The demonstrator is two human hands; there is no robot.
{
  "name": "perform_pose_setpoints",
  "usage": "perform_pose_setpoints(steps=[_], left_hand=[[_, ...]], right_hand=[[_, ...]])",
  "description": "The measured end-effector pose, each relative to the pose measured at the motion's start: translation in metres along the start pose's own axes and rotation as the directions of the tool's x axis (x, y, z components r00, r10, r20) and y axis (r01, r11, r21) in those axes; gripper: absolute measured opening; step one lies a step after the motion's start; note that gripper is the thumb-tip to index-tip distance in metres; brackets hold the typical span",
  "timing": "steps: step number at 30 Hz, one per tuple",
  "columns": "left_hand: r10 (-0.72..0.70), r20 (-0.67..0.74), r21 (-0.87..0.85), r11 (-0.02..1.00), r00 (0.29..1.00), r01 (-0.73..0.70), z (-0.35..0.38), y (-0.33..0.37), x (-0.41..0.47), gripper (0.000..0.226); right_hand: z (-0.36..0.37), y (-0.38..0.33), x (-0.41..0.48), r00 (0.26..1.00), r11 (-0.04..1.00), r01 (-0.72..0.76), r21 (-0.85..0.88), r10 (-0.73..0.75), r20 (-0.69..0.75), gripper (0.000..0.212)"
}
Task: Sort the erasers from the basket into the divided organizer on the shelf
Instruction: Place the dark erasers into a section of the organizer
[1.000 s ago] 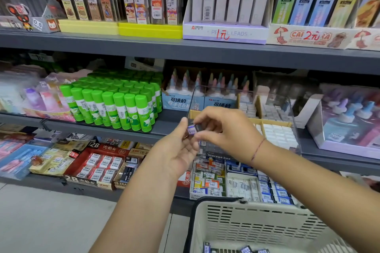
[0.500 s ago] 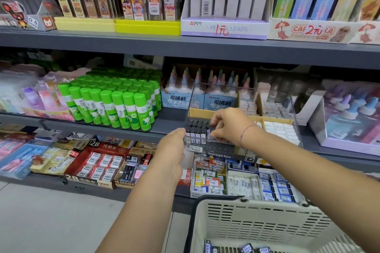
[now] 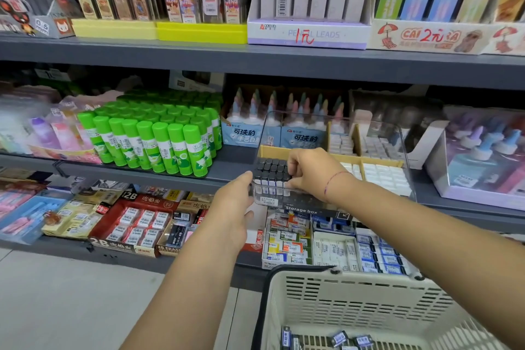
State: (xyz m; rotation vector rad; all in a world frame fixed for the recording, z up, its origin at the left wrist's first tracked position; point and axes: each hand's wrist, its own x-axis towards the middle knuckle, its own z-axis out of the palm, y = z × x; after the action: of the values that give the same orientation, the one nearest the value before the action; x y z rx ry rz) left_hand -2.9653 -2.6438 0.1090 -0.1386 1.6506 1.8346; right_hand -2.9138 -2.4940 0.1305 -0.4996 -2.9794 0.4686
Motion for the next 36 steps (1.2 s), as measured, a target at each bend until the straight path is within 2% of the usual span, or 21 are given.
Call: perform_pose_setpoints(steps=[2, 5, 8, 10, 12, 14, 15, 17, 19, 22, 26, 31, 36], left_hand=[[0.009, -0.013, 0.035, 0.999, 1.000, -0.009, -0.004, -0.004, 0.000, 0.022], [0.010, -0.057, 0.101, 0.995, 0.998, -0.004, -0.010, -0.017, -0.004, 0.043], [0.007, -0.074, 0.278, 0.961, 0.997, 0.013, -0.013, -0.044, -0.008, 0.042], [0.028, -0.064, 0.452, 0.892, 0.998, 0.004, -0.016, -0.072, -0.014, 0.043], [0.074, -0.029, 0.641, 0.766, 0.997, -0.038, -0.020, -0.103, -0.019, 0.044], [0.100, 0.069, 0.791, 0.601, 0.993, -0.115, -0.025, -0.138, -0.022, 0.049], [0.106, 0.131, 0.833, 0.527, 0.986, -0.168, -0.028, -0.155, -0.024, 0.053], [0.127, 0.207, 0.857, 0.454, 0.970, -0.243, -0.034, -0.183, -0.028, 0.060], [0.210, 0.228, 0.862, 0.411, 0.951, -0.297, -0.038, -0.199, -0.029, 0.063], [0.287, 0.216, 0.869, 0.379, 0.933, -0.317, -0.040, -0.206, -0.027, 0.063], [0.300, 0.219, 0.865, 0.380, 0.928, -0.327, -0.042, -0.210, -0.026, 0.062], [0.326, 0.212, 0.858, 0.389, 0.921, -0.335, -0.041, -0.211, -0.027, 0.061], [0.337, 0.209, 0.854, 0.394, 0.918, -0.340, -0.040, -0.212, -0.027, 0.061]], right_hand=[[-0.005, -0.001, -0.005, 1.000, 1.000, 0.011, 0.010, -0.011, -0.023, 0.023], [-0.019, -0.001, -0.025, 0.993, 0.998, 0.033, 0.049, -0.027, -0.112, 0.017], [-0.026, 0.004, -0.067, 0.948, 0.985, 0.088, 0.148, -0.037, -0.317, 0.011], [-0.017, 0.013, -0.103, 0.923, 0.960, 0.134, 0.246, -0.031, -0.382, 0.010], [0.012, 0.032, -0.135, 0.958, 0.955, 0.098, 0.281, -0.014, -0.288, 0.009], [0.058, 0.061, -0.160, 0.999, 0.959, -0.038, 0.282, 0.043, -0.013, 0.010], [0.083, 0.078, -0.172, 0.983, 0.954, -0.128, 0.272, 0.086, 0.164, 0.016], [0.133, 0.114, -0.195, 0.881, 0.939, -0.270, 0.215, 0.151, 0.448, 0.044], [0.171, 0.144, -0.211, 0.809, 0.928, -0.337, 0.157, 0.200, 0.553, 0.068], [0.206, 0.170, -0.219, 0.785, 0.891, -0.443, 0.101, 0.331, 0.523, 0.080], [0.245, 0.180, -0.220, 0.733, 0.795, -0.597, 0.105, 0.487, 0.475, 0.084], [0.285, 0.172, -0.214, 0.706, 0.744, -0.652, 0.143, 0.528, 0.472, 0.085], [0.309, 0.150, -0.205, 0.768, 0.814, -0.563, 0.141, 0.453, 0.454, 0.085]])
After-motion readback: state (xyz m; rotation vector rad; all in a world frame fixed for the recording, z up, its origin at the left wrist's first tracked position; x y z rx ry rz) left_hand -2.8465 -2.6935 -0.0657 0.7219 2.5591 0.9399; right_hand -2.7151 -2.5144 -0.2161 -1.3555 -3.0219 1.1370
